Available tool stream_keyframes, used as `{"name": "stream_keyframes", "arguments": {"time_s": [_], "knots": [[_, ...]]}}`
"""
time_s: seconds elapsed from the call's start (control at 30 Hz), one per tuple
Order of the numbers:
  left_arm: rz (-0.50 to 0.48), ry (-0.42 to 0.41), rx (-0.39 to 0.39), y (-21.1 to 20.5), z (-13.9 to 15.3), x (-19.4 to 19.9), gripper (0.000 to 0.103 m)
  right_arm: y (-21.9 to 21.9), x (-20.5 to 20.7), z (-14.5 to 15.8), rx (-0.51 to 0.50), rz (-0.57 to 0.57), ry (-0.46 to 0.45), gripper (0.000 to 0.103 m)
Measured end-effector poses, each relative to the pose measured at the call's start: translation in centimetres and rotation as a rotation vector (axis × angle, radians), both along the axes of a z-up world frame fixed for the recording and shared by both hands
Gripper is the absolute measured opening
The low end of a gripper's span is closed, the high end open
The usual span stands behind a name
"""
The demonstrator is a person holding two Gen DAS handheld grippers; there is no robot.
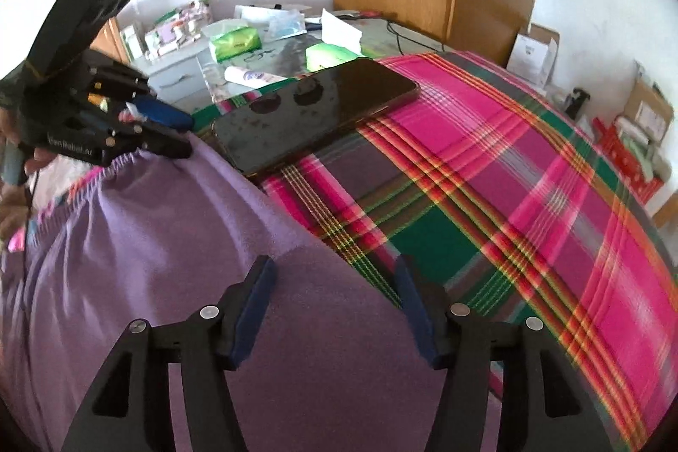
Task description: Fold clothes
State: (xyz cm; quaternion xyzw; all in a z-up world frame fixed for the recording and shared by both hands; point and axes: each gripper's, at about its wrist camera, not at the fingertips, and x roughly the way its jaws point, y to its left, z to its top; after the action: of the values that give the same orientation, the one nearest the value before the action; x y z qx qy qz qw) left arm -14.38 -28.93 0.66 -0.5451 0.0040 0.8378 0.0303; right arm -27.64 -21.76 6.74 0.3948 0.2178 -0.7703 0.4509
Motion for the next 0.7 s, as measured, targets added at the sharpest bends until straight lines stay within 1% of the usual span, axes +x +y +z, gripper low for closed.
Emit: {"name": "stream_keyframes", "arguments": {"time_s": [0.07,0.17,0.4,0.47,0.5,0.53,0.57,0.6,0.63,0.67,0.7], "knots": [[-0.008,0.002,-0.01,0.1,0.0,0.0,0.033,0.1,-0.3,0.0,-0.008,-0.007,-0.021,0.061],[-0.041,0.025,-0.051,0.8,-0.1,0.3,0.033,0.4,-0.3,0.0,-0.015,-0.008,-0.009,0.061],[-0.048,0.052,-0.054,0.8,-0.1,0.6,0.033,0.3,-0.1,-0.1,-0.011,-0.011,0.005,0.061],[-0.051,0.051,-0.066,1.0,-0.1,0.6,0.031,0.4,-0.1,-0.1,-0.017,-0.015,0.004,0.059],[-0.053,0.051,-0.075,1.1,-0.1,0.6,0.027,0.5,-0.1,-0.1,-0.02,-0.018,0.003,0.058],[-0.057,0.052,-0.097,1.4,-0.1,0.6,0.018,0.6,-0.1,-0.1,-0.023,-0.021,0.002,0.054],[-0.061,0.054,-0.119,1.7,-0.1,0.6,0.013,0.7,-0.1,0.0,-0.026,-0.023,0.0,0.046],[-0.065,0.055,-0.141,1.9,-0.1,0.7,0.007,0.9,0.0,0.0,-0.03,-0.023,-0.005,0.042],[-0.067,0.056,-0.156,2.1,-0.1,0.7,0.004,1.0,0.0,0.1,-0.034,-0.023,-0.011,0.032],[-0.067,0.059,-0.161,2.1,-0.1,0.8,0.004,1.2,0.0,0.1,-0.038,-0.023,-0.016,0.026],[-0.066,0.062,-0.165,2.2,-0.1,0.8,0.003,1.4,0.1,0.1,-0.042,-0.025,-0.022,0.024]]}}
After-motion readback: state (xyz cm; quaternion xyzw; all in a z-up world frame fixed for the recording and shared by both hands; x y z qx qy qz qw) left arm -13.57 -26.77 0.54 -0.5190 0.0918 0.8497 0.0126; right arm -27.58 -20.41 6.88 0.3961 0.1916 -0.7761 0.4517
